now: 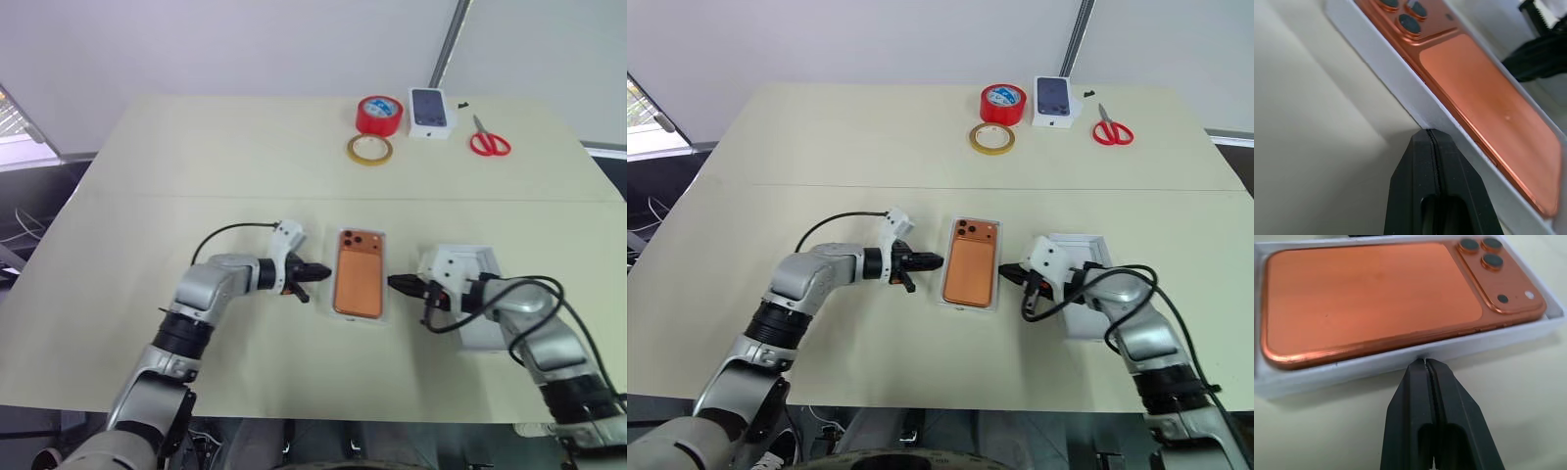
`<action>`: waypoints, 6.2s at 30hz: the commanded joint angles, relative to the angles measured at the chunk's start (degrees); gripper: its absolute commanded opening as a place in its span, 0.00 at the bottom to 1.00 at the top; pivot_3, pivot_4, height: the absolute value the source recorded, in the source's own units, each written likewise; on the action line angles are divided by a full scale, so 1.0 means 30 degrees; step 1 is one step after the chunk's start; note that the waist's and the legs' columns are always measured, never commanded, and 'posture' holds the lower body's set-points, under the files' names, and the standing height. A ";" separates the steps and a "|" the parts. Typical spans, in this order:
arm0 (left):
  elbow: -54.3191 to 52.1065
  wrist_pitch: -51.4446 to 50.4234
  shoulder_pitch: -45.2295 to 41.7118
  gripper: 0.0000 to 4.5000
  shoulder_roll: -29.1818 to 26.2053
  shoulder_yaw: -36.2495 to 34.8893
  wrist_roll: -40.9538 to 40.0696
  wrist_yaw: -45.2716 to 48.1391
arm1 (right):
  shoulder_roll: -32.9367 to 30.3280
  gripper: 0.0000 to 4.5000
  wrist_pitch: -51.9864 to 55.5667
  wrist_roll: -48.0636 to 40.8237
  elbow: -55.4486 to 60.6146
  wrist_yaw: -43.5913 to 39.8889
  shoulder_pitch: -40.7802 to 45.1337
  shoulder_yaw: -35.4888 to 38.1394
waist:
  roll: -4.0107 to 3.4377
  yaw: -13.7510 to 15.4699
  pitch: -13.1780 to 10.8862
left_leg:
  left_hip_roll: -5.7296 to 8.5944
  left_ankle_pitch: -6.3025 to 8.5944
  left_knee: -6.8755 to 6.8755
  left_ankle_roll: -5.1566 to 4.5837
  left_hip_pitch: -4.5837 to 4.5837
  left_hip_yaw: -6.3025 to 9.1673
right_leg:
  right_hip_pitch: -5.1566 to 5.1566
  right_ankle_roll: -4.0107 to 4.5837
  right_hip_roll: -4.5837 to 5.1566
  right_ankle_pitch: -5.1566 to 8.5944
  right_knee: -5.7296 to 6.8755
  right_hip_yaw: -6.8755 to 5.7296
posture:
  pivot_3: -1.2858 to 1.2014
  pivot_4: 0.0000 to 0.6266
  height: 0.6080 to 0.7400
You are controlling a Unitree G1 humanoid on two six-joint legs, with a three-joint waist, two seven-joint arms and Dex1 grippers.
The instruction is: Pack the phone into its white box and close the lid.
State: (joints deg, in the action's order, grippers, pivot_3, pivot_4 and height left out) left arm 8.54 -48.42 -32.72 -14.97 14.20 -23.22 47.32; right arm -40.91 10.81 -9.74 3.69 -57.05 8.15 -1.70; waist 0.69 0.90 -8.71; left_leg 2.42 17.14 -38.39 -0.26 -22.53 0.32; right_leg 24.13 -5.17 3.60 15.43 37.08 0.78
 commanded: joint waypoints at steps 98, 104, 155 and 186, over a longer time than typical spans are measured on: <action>-0.3745 1.5882 0.6533 1.00 -0.4090 -0.3123 0.0302 0.6025 | -0.2297 0.01 2.6923 -0.6660 0.9816 1.0683 -0.0607 0.6144 | -0.0023 -0.0165 0.0045 | -0.0042 0.0051 0.0012 -0.0097 0.0028 -0.0012 | -0.0008 0.0004 -0.0013 0.0003 0.0008 0.0004 | 0.52 0.24 1.00; -0.3427 1.5786 0.6282 1.00 -0.4154 -0.3194 0.0307 0.5844 | -0.0772 0.01 2.7078 -0.6801 0.9545 1.0811 0.0214 0.7145 | 0.0074 -0.0333 0.0105 | -0.0049 0.0051 0.0012 -0.0098 0.0039 -0.0012 | -0.0019 0.0004 -0.0015 0.0003 0.0006 0.0006 | 0.52 0.24 1.00; -0.4734 1.4083 0.6410 0.00 -0.1762 -0.1462 0.0773 0.2423 | 0.5937 0.00 1.5132 -3.4421 0.4745 2.3301 -0.0147 0.2266 | -0.0012 -0.0525 0.0079 | -0.0055 0.0045 0.0029 -0.0128 0.0004 -0.0027 | 0.0017 -0.0001 -0.0019 0.0002 0.0005 0.0007 | 0.52 0.24 1.00; 0.2780 1.7219 0.2214 0.00 0.4014 0.0220 0.2856 0.2647 | -0.2007 0.56 1.1199 -1.9691 0.4494 1.2440 -0.3325 0.6155 | -0.0013 -0.0102 0.0077 | -0.0064 0.0074 -0.0013 -0.0186 0.0017 -0.0050 | -0.0043 -0.0010 -0.0050 0.0004 -0.0040 0.0004 | 0.52 0.24 1.00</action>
State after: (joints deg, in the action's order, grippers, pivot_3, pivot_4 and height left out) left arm 19.29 3.57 -24.82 -2.54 16.44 -13.26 55.12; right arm -48.09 48.29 -74.50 13.65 -16.93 -2.47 18.38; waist 0.65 0.60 -8.48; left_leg 2.23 17.36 -38.43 -0.81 -22.48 0.17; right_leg 24.00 -5.21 3.45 15.44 36.96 0.79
